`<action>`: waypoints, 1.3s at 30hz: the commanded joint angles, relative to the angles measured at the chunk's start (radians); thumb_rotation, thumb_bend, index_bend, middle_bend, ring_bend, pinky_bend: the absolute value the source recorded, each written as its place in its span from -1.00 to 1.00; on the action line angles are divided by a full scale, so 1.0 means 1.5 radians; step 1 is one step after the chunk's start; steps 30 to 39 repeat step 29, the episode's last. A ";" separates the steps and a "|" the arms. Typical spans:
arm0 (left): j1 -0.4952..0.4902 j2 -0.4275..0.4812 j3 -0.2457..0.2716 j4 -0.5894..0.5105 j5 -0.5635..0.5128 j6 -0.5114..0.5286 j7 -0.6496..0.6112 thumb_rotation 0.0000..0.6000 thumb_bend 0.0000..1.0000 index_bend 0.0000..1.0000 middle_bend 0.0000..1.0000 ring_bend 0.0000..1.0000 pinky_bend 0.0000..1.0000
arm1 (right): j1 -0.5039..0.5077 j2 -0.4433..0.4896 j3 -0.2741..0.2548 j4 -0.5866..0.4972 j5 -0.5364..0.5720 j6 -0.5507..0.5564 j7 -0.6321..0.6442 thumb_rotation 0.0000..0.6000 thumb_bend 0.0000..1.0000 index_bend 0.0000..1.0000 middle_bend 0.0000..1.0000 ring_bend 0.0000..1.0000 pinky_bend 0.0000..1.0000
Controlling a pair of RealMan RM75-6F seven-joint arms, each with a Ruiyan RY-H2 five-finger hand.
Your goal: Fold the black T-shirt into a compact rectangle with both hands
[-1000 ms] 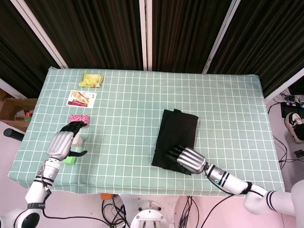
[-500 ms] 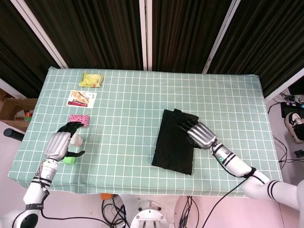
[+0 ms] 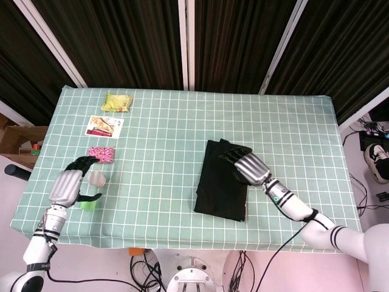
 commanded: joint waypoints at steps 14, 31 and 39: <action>0.117 0.019 0.048 0.068 0.124 0.217 0.072 1.00 -0.79 -0.66 -0.76 -0.82 -0.66 | -0.346 0.318 -0.067 -0.209 0.069 0.316 0.015 1.00 -0.84 -1.00 -1.00 -1.00 -1.00; 0.184 0.035 0.085 0.022 0.139 0.239 0.077 1.00 -0.79 -0.66 -0.76 -0.82 -0.66 | -0.392 0.258 -0.034 -0.143 0.023 0.363 0.043 1.00 -0.70 -1.00 -1.00 -1.00 -1.00; 0.184 0.035 0.085 0.022 0.139 0.239 0.077 1.00 -0.79 -0.66 -0.76 -0.82 -0.66 | -0.392 0.258 -0.034 -0.143 0.023 0.363 0.043 1.00 -0.70 -1.00 -1.00 -1.00 -1.00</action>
